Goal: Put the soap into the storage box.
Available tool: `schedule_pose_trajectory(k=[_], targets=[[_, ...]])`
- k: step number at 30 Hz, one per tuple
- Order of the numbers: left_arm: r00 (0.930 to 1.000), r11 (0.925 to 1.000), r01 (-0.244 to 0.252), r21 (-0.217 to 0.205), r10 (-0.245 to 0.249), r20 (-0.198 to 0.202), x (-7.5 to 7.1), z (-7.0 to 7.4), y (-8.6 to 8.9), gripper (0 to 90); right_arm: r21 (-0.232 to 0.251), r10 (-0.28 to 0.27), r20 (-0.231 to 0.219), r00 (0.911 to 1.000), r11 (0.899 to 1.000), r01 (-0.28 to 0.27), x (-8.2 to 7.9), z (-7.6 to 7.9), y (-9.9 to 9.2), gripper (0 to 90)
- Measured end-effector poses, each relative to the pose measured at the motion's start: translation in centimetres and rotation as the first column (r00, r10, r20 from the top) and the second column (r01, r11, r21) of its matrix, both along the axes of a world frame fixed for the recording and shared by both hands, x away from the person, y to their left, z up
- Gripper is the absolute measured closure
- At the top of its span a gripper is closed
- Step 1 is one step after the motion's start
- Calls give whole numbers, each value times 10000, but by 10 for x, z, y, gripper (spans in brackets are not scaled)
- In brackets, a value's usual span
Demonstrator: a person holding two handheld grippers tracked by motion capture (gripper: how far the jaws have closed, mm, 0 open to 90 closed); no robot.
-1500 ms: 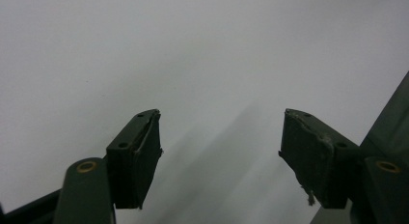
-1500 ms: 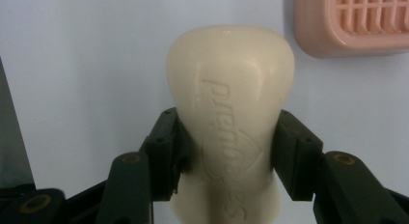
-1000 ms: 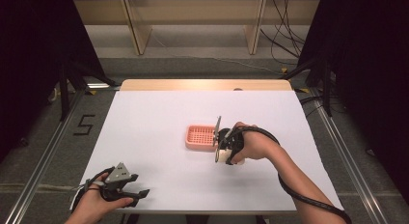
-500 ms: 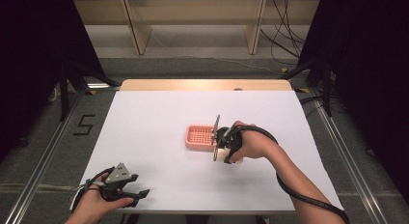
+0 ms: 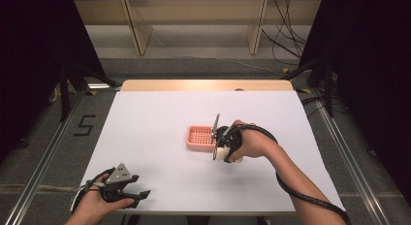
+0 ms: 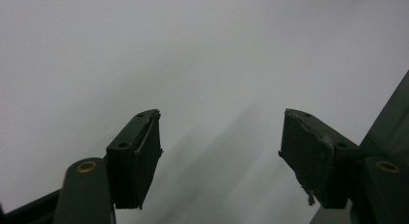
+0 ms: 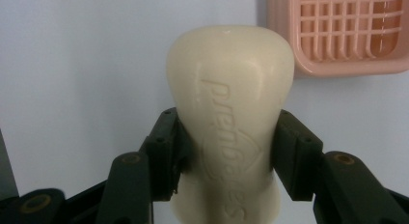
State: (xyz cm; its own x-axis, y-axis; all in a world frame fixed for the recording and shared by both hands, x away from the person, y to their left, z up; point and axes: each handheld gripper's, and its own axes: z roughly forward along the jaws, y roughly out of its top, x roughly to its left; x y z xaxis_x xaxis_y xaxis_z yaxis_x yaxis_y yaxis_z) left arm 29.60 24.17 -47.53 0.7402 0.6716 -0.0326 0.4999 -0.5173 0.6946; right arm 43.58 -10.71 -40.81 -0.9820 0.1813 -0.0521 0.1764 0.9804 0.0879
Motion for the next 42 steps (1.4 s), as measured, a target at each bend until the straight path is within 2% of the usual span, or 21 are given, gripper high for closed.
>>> schedule_pose_trajectory(k=[8,12,15,17,20,21,22,24,25,27,29,30,32,33,34,35,36,37,39,40,42], targets=[[9999,10000,37,82,-37,117,1,0,0,302,118,309,154,9994,9994,-310,4,2,3,505],[9999,10000,38,82,-39,114,1,0,0,302,55,251,170,9995,9997,-252,4,3,3,505],[9999,10000,46,86,-47,114,1,0,0,302,69,-98,86,9999,9999,98,4,4,4,505],[9999,10000,35,76,-36,108,1,0,0,303,98,158,218,9996,9998,-160,6,5,5,505],[9999,10000,4,71,-5,157,1,0,0,303,118,131,254,9996,9998,-134,6,6,6,505],[9999,10000,32,82,-33,152,1,0,0,302,242,505,372,9980,9984,-515,9,5,5,505],[9999,9999,52,93,-53,131,1,0,1,303,97,-36,222,9997,9999,34,6,7,7,505],[9999,10000,42,62,-42,104,1,0,0,302,267,306,255,9992,9992,-313,10,6,6,505],[9999,10000,24,58,-25,132,1,0,0,303,72,-18,216,9998,10000,17,8,7,7,505],[9999,10000,22,54,-23,105,1,0,0,302,202,441,349,9984,9988,-448,11,6,8,505],[9999,10000,44,67,-45,114,1,0,1,302,75,58,297,9995,10000,-60,9,7,9,505],[9999,10000,50,74,-51,122,1,0,1,302,355,561,367,9978,9977,-574,14,5,8,505],[9999,10000,51,72,-52,116,1,0,0,302,103,-47,256,9997,9999,44,10,7,10,505],[9999,10000,51,80,-52,115,1,0,0,302,242,319,353,9989,9992,-328,13,7,9,505],[9999,9999,98,106,-99,127,1,0,1,302,233,379,404,9985,9990,-389,14,6,9,505],[9999,10000,58,75,-59,124,1,0,0,302,173,52,216,9998,9998,-56,12,8,10,505],[9999,9999,100,104,-101,131,1,0,1,303,116,-101,241,9997,9999,98,11,9,11,505],[9999,10000,58,71,-59,125,1,0,0,302,299,390,432,9983,9987,-403,15,7,10,505],[9999,10000,65,76,-66,129,1,0,1,303,221,414,375,9984,9989,-423,15,8,11,505],[9999,9999,75,84,-77,141,1,0,1,303,130,-79,306,9995,9999,75,12,10,12,506],[9999,9999,83,88,-84,148,1,0,1,302,218,234,413,9989,9995,-243,15,10,12,505]])
